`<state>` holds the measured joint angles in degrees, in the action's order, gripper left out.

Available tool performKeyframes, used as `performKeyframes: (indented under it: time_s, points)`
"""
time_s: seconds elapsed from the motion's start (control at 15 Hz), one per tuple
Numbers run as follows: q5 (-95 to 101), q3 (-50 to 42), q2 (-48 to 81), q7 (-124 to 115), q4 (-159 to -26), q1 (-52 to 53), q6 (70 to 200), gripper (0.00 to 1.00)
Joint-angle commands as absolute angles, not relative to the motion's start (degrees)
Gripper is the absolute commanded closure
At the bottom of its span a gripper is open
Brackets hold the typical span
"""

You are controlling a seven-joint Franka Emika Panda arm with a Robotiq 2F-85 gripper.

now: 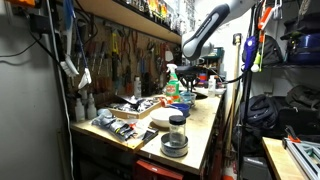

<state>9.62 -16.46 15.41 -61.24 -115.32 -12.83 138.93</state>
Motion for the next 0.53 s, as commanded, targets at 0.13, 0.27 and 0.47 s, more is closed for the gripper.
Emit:
performKeyframes:
  time_s: [0.13, 0.27, 0.47]
  points:
    - [9.58, -19.05, 15.05, -65.47, -113.08, -12.04, 136.7, 0.35]
    - [5.49, -17.64, 10.84, -60.03, -115.7, -13.46, 139.24, 0.19]
    - [5.55, -18.25, 12.38, -57.71, -113.64, -12.8, 140.72, 0.21]
